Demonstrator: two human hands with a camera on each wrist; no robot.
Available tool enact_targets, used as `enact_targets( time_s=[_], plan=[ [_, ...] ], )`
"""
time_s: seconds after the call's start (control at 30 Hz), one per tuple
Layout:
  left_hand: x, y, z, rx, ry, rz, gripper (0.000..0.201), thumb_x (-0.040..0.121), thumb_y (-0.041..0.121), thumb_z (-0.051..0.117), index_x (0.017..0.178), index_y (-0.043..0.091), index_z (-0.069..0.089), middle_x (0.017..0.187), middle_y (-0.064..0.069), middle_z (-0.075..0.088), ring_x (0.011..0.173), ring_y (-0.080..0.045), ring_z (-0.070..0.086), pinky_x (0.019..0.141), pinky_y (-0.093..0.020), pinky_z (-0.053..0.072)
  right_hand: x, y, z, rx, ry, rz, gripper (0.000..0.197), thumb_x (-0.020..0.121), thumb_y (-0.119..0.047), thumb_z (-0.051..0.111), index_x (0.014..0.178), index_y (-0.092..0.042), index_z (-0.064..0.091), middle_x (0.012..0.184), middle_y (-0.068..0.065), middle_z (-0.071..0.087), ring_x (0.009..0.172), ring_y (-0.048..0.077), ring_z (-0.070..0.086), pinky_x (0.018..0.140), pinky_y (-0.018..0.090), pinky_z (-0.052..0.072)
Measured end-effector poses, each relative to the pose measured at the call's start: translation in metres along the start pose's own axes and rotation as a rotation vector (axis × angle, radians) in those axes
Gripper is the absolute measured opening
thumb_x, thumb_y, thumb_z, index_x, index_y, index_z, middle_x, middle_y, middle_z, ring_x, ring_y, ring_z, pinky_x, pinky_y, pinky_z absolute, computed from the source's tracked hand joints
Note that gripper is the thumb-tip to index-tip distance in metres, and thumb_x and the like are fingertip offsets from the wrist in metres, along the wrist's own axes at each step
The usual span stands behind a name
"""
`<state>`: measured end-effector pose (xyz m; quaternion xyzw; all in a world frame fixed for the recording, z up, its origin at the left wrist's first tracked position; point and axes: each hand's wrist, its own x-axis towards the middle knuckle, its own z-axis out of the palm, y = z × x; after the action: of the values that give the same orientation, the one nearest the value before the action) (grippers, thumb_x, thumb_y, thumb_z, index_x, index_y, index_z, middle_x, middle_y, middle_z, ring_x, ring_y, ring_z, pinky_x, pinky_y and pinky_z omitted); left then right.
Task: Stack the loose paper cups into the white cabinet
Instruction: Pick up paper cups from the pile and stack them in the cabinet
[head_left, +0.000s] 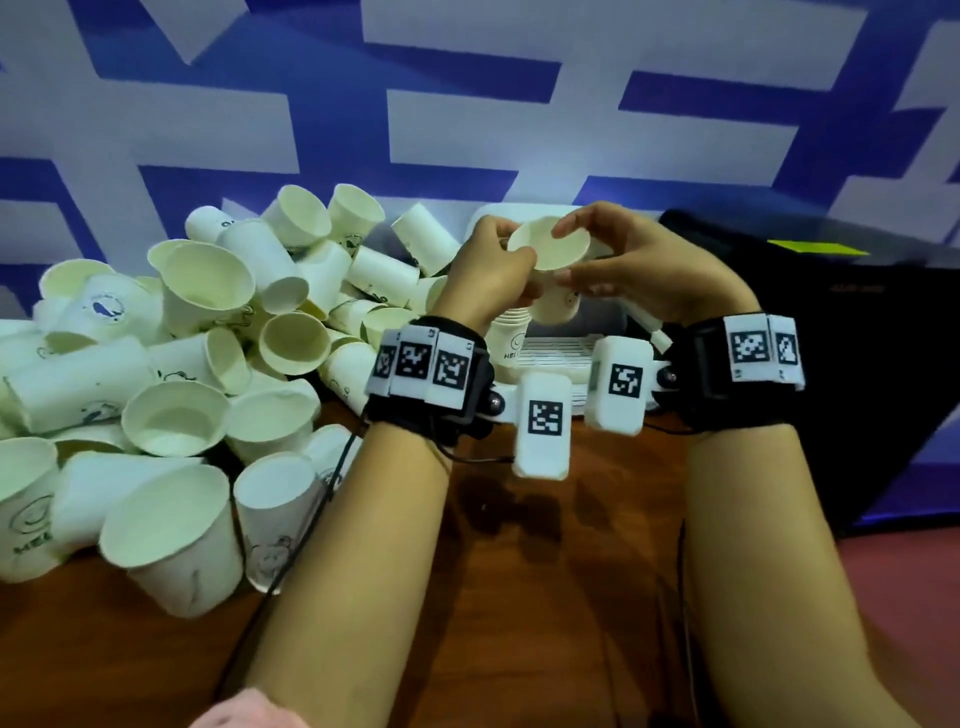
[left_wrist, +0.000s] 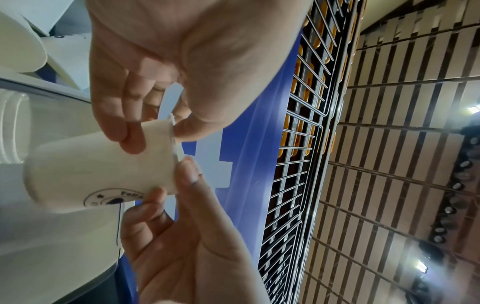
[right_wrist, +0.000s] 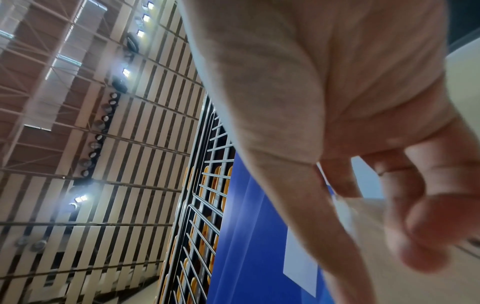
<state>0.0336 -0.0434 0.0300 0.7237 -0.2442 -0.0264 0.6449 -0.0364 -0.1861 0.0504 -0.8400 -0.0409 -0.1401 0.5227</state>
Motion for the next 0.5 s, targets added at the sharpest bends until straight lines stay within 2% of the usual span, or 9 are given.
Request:
enact_targets(
  time_s=[0.03, 0.1, 0.17, 0.23, 0.37, 0.43, 0.5],
  plan=[
    [0.006, -0.002, 0.002, 0.008, 0.008, 0.012, 0.024, 0.092, 0.008, 0.047, 0.113, 0.019, 0.044, 0.098, -0.005, 0.062, 0.075, -0.021, 0.067, 0.076, -0.036, 0.059, 0.004, 0.002, -0.003, 0.041, -0.013, 0.001, 0.044, 0.075, -0.010, 0.074, 0.115, -0.014, 0.055, 0.118, 0.002, 0.057, 0.090, 0.012, 0.065, 0.075, 0.023, 0.055],
    [0.016, -0.006, 0.002, 0.016, 0.025, 0.029, 0.028, 0.091, 0.006, 0.047, 0.115, 0.022, 0.042, 0.103, -0.008, 0.062, 0.073, -0.021, 0.067, 0.071, -0.034, 0.059, 0.013, 0.007, -0.008, 0.130, -0.004, -0.007, 0.036, 0.084, -0.006, 0.067, 0.116, -0.012, 0.051, 0.111, -0.001, 0.056, 0.079, 0.012, 0.065, 0.073, 0.022, 0.055],
    [0.023, -0.008, 0.001, 0.031, 0.032, 0.043, 0.030, 0.091, 0.005, 0.046, 0.114, 0.023, 0.041, 0.103, -0.008, 0.064, 0.072, -0.021, 0.068, 0.069, -0.032, 0.058, 0.020, 0.012, -0.010, 0.197, 0.038, -0.016, 0.024, 0.093, -0.002, 0.057, 0.112, -0.013, 0.048, 0.099, -0.003, 0.059, 0.070, 0.016, 0.062, 0.071, 0.024, 0.055],
    [0.029, -0.010, 0.001, 0.073, 0.041, 0.065, 0.030, 0.091, 0.004, 0.046, 0.112, 0.024, 0.042, 0.101, -0.007, 0.065, 0.073, -0.022, 0.069, 0.072, -0.035, 0.059, 0.029, 0.020, -0.009, 0.242, 0.091, -0.010, 0.021, 0.095, -0.002, 0.054, 0.108, -0.015, 0.044, 0.085, -0.006, 0.063, 0.064, 0.017, 0.061, 0.067, 0.026, 0.054],
    [0.037, -0.018, 0.000, 0.181, 0.066, 0.103, 0.029, 0.089, 0.005, 0.051, 0.110, 0.024, 0.047, 0.104, -0.009, 0.066, 0.086, -0.023, 0.069, 0.078, -0.041, 0.059, 0.041, 0.037, -0.004, 0.227, 0.190, 0.008, 0.024, 0.095, -0.003, 0.055, 0.113, -0.014, 0.044, 0.093, -0.003, 0.065, 0.061, 0.017, 0.062, 0.064, 0.027, 0.052],
    [0.041, -0.023, -0.001, 0.200, 0.076, 0.105, 0.027, 0.087, 0.005, 0.053, 0.104, 0.026, 0.048, 0.106, -0.010, 0.067, 0.093, -0.025, 0.067, 0.083, -0.044, 0.057, 0.045, 0.043, -0.004, 0.197, 0.207, 0.015, 0.021, 0.096, -0.001, 0.052, 0.111, -0.014, 0.047, 0.089, -0.002, 0.064, 0.061, 0.016, 0.061, 0.062, 0.026, 0.051],
    [0.044, -0.028, -0.002, 0.218, 0.083, 0.100, 0.026, 0.087, 0.005, 0.054, 0.103, 0.025, 0.049, 0.105, -0.009, 0.066, 0.091, -0.024, 0.068, 0.083, -0.042, 0.057, 0.048, 0.047, -0.003, 0.188, 0.200, 0.022, 0.017, 0.097, 0.000, 0.049, 0.104, -0.015, 0.050, 0.084, -0.002, 0.064, 0.059, 0.014, 0.062, 0.060, 0.024, 0.052]
  ],
)
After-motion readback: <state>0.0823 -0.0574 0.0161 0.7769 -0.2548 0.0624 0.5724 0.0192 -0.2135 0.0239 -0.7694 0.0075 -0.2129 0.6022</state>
